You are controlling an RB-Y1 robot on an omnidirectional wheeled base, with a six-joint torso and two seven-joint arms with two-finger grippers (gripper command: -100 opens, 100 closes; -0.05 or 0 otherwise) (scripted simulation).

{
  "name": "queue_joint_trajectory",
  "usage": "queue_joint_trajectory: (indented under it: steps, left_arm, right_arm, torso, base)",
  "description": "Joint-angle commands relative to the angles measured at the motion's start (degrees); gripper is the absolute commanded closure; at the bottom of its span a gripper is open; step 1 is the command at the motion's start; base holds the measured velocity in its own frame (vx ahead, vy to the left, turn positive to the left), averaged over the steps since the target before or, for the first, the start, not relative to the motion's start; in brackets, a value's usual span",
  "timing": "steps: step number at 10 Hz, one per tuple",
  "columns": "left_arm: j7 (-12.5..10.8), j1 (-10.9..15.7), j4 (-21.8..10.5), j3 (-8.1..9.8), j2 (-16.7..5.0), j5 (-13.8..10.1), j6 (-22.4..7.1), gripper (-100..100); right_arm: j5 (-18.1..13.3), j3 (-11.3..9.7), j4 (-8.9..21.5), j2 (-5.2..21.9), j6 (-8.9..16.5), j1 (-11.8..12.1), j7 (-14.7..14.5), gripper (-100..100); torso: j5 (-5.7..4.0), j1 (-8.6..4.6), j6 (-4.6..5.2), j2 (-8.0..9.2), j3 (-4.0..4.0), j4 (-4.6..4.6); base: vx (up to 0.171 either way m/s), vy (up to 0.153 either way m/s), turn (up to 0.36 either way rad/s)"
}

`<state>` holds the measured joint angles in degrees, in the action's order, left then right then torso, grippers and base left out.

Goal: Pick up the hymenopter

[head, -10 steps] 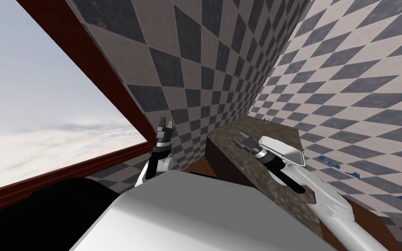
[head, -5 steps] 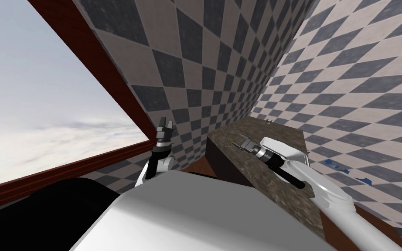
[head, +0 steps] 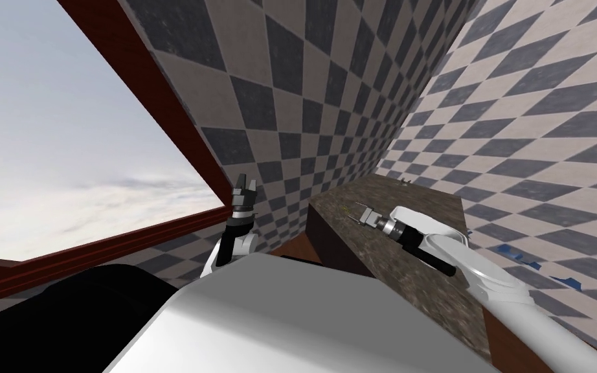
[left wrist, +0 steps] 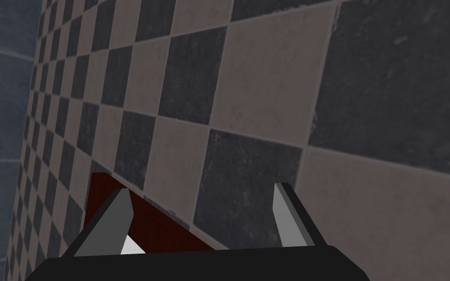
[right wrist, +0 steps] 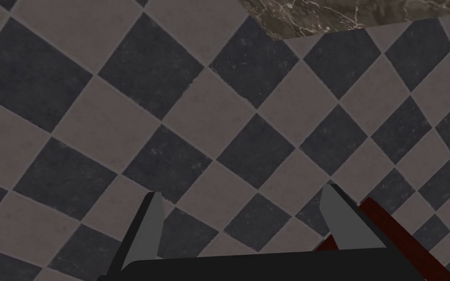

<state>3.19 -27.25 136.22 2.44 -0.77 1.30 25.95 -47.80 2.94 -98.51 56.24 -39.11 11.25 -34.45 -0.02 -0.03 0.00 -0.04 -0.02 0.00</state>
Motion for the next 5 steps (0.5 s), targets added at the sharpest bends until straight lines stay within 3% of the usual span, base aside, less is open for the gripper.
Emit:
queue_joint_trajectory:
  steps: [1, 4, 5]
  left_arm:
    - [0.0, 0.0, 0.0, 0.0, 0.0, 0.0, 0.0, 0]
    - [0.0, 0.0, 0.0, 0.0, 0.0, 0.0, 0.0, 0]
    - [0.0, 0.0, 0.0, 0.0, 0.0, 0.0, 0.0, 0]
  right_arm:
    - [-2.86, -1.28, 2.49, 1.96, -0.5, -1.45, -1.3, -100]
    - [-7.6, -3.47, 6.81, 4.74, -2.23, -3.91, -4.1, -100]
    - [-7.91, -3.47, 7.5, 4.74, -2.23, -3.91, -4.1, -100]
  torso:
    - [0.0, 0.0, 0.0, 0.0, 0.0, 0.0]
    - [-0.01, -0.04, 0.01, -0.03, -0.02, -0.01]
    - [-0.01, -0.02, -0.03, -0.04, -0.03, -0.01]
  base:
    - [0.008, -0.018, 0.098]
    - [0.011, -0.024, 0.121]
    - [0.01, -0.013, 0.067]
